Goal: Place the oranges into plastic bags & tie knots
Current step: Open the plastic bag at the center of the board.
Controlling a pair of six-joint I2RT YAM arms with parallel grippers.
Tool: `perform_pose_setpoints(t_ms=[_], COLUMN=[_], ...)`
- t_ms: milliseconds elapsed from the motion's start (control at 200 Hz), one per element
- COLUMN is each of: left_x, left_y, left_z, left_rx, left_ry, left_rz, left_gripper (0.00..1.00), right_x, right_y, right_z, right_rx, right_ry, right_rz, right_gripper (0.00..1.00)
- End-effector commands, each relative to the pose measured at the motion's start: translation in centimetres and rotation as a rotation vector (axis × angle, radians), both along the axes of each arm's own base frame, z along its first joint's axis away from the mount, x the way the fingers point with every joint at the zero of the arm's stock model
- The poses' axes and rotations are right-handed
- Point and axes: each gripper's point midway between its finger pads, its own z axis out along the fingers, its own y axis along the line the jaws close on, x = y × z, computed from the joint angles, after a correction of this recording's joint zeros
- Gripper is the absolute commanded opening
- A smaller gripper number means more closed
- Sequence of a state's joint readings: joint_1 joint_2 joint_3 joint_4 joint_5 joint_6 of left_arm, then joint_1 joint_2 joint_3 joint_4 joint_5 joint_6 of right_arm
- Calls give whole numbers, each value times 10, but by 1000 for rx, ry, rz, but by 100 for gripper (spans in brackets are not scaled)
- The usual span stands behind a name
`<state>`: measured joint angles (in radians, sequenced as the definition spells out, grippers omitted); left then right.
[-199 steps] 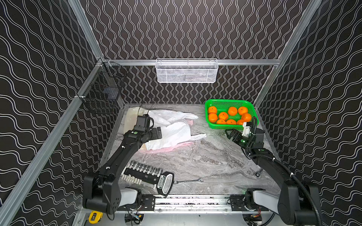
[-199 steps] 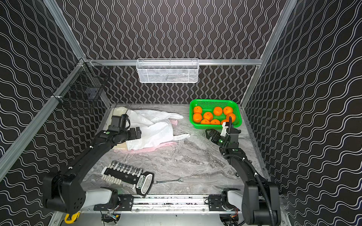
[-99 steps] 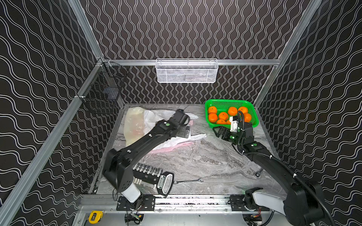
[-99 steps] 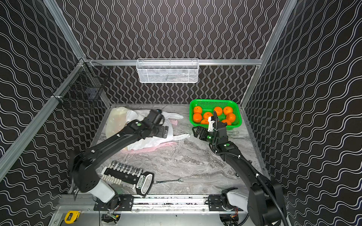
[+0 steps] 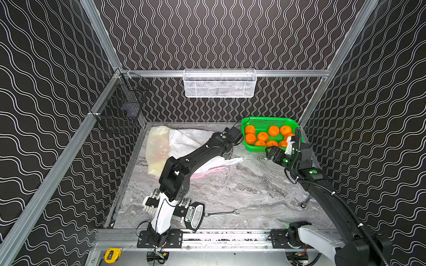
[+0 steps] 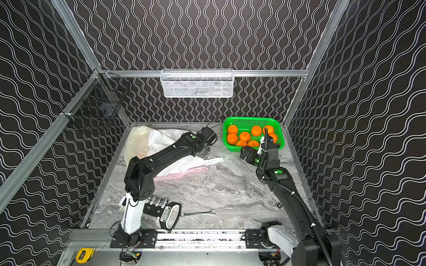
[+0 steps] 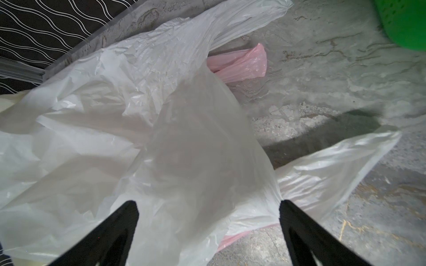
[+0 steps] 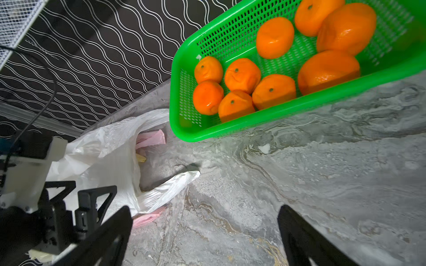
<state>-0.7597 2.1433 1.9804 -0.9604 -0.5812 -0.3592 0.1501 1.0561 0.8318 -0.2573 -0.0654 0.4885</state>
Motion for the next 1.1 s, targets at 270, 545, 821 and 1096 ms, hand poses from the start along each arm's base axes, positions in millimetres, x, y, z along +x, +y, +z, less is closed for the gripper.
perform_pose_setpoints(t_ms=[270,545,821,1096], left_x=[40,45,30,5], left_y=[0,20,44,56], left_z=[-16,-23,-11,44], left_rx=[165,223,202,18], left_ry=[-59,-49,-32,-48], left_rz=[28,69,102,73], left_gripper=[99,91,46,8], right_x=[-11,-13,-14,-11], right_y=[-13,-18,-25,-22], right_z=[-12,-5,1,12], right_rx=[7,-9,-5,49], right_ry=[53,51,47,40], right_rz=[-23,-47,-98,-97], right_gripper=[100,100,98,97])
